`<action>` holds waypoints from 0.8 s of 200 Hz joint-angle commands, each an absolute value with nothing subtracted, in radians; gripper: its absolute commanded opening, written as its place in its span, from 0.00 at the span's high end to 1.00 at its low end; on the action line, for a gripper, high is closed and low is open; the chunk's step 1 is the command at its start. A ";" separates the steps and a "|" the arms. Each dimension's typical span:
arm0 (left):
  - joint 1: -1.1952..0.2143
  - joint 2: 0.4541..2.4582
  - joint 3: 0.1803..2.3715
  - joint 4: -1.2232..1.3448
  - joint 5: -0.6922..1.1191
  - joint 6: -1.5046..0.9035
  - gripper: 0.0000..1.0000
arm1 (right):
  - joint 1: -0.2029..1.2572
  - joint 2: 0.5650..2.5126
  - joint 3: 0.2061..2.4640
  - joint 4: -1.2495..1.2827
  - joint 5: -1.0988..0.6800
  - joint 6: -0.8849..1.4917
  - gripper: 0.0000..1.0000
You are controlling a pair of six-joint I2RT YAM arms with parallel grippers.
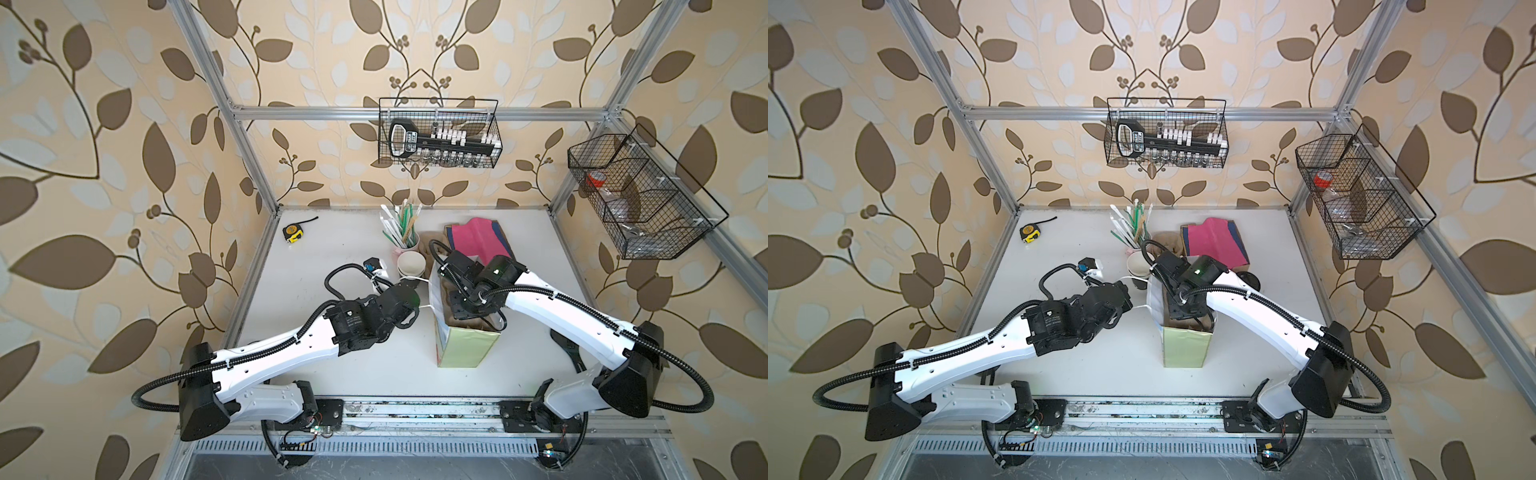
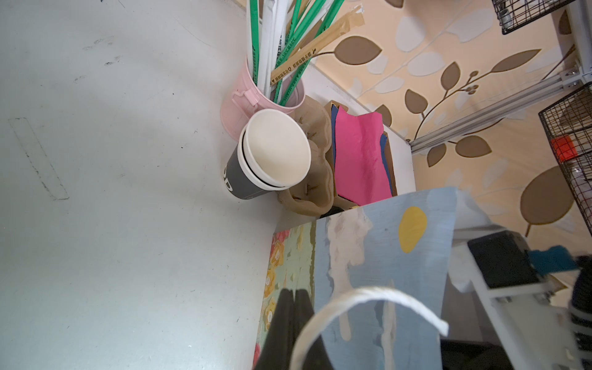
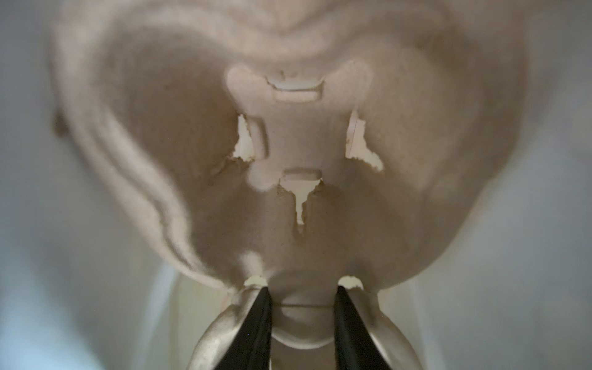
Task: Pack a coffee takeout order
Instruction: Place the cup tray in the takeout bag.
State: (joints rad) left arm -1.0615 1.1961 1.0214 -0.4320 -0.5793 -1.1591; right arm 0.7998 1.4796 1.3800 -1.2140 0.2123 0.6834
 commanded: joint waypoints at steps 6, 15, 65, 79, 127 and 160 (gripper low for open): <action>-1.072 1.200 1.053 -0.418 -0.606 -1.146 1.00 | 0.795 1.475 1.345 -1.187 0.204 0.679 0.70; -1.073 1.203 1.056 -0.420 -0.606 -1.144 1.00 | 0.796 1.487 1.333 -1.181 0.201 0.681 0.70; -1.075 1.208 1.061 -0.418 -0.603 -1.136 1.00 | 0.802 1.500 1.284 -1.123 0.182 0.684 0.70; -1.076 1.214 1.066 -0.419 -0.602 -1.134 1.00 | 0.812 1.513 1.279 -1.116 0.182 0.689 0.70; -1.081 1.220 1.074 -0.420 -0.606 -1.129 1.00 | 0.822 1.519 1.208 -1.048 0.148 0.699 0.70; -1.083 1.212 1.068 -0.422 -0.618 -1.127 1.00 | 0.821 1.503 1.185 -1.030 0.134 0.706 0.70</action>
State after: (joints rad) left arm -1.0748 1.2224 1.0382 -0.4244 -0.5789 -1.1496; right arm 0.8162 1.5082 1.2034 -1.0519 0.1585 0.6914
